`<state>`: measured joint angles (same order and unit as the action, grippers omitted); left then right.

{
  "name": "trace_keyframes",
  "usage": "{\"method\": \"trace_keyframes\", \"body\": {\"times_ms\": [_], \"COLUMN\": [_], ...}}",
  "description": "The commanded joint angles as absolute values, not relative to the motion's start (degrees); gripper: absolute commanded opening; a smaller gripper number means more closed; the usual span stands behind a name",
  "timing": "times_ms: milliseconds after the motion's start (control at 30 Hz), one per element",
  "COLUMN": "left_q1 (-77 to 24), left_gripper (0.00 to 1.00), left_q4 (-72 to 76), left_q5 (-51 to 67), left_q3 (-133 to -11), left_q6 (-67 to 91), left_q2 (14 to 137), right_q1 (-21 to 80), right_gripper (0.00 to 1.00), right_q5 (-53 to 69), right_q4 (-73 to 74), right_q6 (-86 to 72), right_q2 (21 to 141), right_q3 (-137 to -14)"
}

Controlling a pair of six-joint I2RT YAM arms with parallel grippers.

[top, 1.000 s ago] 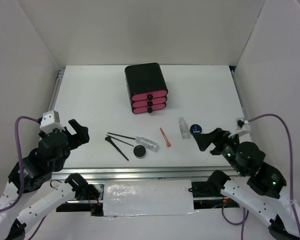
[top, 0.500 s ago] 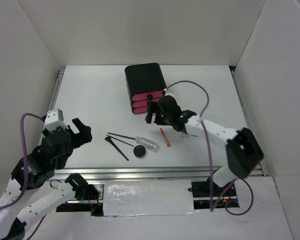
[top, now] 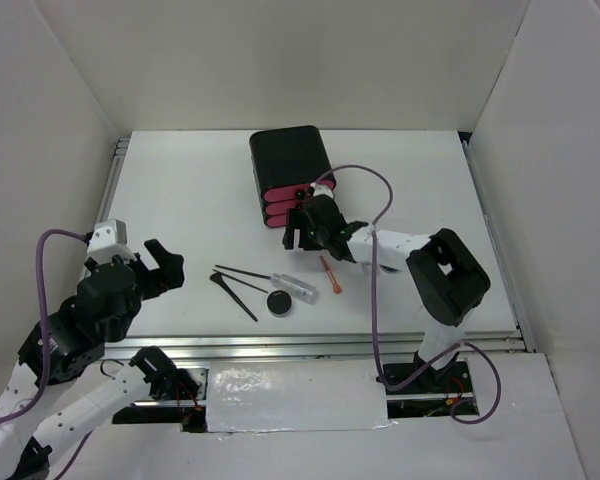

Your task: Organize the makeup

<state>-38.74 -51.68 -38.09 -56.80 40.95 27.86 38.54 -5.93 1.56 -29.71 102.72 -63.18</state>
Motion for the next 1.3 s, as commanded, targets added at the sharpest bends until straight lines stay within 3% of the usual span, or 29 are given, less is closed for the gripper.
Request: {"method": "trace_keyframes", "body": {"times_ms": [0,100,200,300,533,733,1267], "left_q1": [-39.0,-39.0,-39.0,-39.0,-39.0,-39.0,-39.0], "left_gripper": [1.0,1.0,0.99,0.99,1.0,0.99,0.99], "left_q4": [-48.4,-48.2,-48.2,-48.2,-47.6,-48.0,-47.3], "left_q5": [-36.6,-36.1,-35.8,-35.7,-35.6,-35.7,-34.8], "left_q3": [-56.4,-56.4,-56.4,-56.4,-56.1,-56.3,-56.1], "left_q6": [38.8,38.5,38.2,38.1,38.1,38.1,37.4], "left_q2": [28.5,29.5,30.1,29.8,28.7,29.1,30.1], "right_q1": [38.0,36.0,31.6,27.6,26.2,24.4,22.1], "right_gripper": [0.88,0.89,0.99,1.0,0.99,0.84,0.69], "right_q5": [0.8,4.9,12.5,19.1,18.6,19.3,20.3], "right_q4": [-19.7,-30.6,-38.6,-47.0,-43.4,-42.4,-39.1], "right_q6": [-38.2,-45.4,-50.3,-54.1,-54.4,-57.6,-60.1], "right_q2": [94.6,93.4,97.4,101.1,102.9,106.7,113.6], "right_q3": [-52.4,-43.9,-42.4,-40.6,-44.2,-47.1,-51.4]}}
